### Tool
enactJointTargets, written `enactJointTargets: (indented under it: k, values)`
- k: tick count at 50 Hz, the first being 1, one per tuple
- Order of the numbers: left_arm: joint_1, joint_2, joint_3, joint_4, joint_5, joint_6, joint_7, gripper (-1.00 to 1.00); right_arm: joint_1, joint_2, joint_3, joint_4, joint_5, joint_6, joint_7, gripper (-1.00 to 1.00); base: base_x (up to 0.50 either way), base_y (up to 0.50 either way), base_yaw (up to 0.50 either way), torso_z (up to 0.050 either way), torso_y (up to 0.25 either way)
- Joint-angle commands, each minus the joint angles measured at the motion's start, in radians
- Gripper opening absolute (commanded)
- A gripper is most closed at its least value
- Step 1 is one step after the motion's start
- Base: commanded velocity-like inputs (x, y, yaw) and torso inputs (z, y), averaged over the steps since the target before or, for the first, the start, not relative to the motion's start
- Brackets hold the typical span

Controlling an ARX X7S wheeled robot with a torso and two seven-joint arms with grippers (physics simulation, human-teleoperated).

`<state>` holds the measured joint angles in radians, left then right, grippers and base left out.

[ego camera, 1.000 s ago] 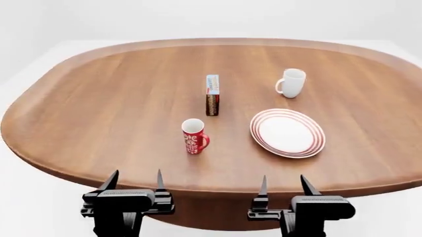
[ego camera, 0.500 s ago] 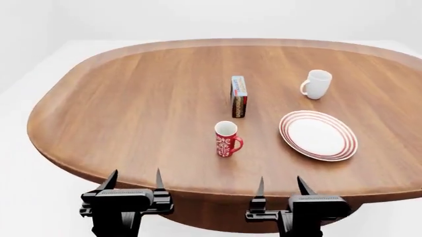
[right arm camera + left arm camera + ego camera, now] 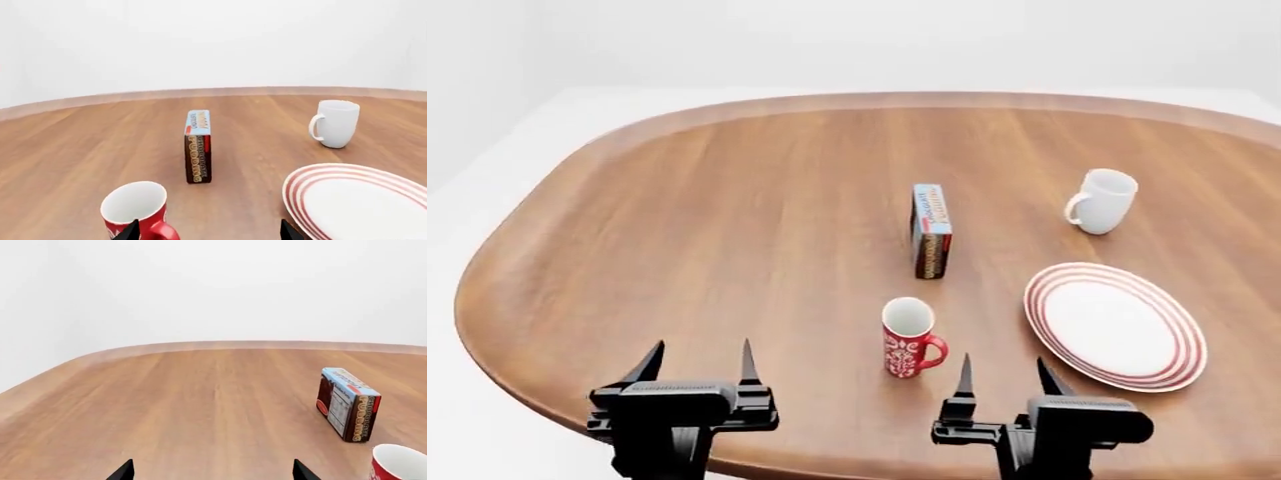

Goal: Pick up the red mug and put it on the plate

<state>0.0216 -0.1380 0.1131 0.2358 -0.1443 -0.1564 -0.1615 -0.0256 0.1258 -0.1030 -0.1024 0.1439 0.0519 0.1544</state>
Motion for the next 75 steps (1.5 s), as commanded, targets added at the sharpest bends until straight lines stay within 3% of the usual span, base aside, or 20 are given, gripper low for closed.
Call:
enactJointTargets:
  k: [1,8,14,38,54,75]
  values:
    - [-0.003,-0.006,0.009,0.002,-0.012,-0.001,-0.009,1.00,-0.007,0.009,0.007,0.005,0.044,-0.031,-0.008,1.00,0.00,-0.50,0.00,0.000,0.000]
    - [-0.006,-0.010,0.006,0.015,-0.019,-0.004,-0.022,1.00,-0.010,0.018,0.003,-0.021,0.037,-0.010,0.013,1.00,0.00,-0.49,0.00,0.000,0.000]
    - [-0.018,-0.026,-0.009,0.029,-0.048,-0.012,-0.014,1.00,0.024,0.006,0.008,0.062,0.045,-0.048,0.018,1.00,0.00,-0.01,0.00,0.000,0.000]
    - [0.003,-0.037,0.028,0.022,-0.033,-0.003,-0.036,1.00,-0.010,0.038,-0.015,-0.008,0.059,-0.019,0.035,1.00,0.00,0.00,0.00,0.000,0.000]
    - [-0.011,-0.045,0.023,0.048,-0.057,-0.027,-0.052,1.00,0.014,0.047,-0.028,0.026,0.054,-0.022,0.045,1.00,0.31,0.00,0.00,0.000,0.000]
    - [-0.055,-0.061,-0.012,0.113,-0.131,-0.085,-0.096,1.00,0.033,0.298,-0.051,-0.233,0.219,0.225,-0.194,1.00,0.00,0.00,0.00,0.000,0.000]
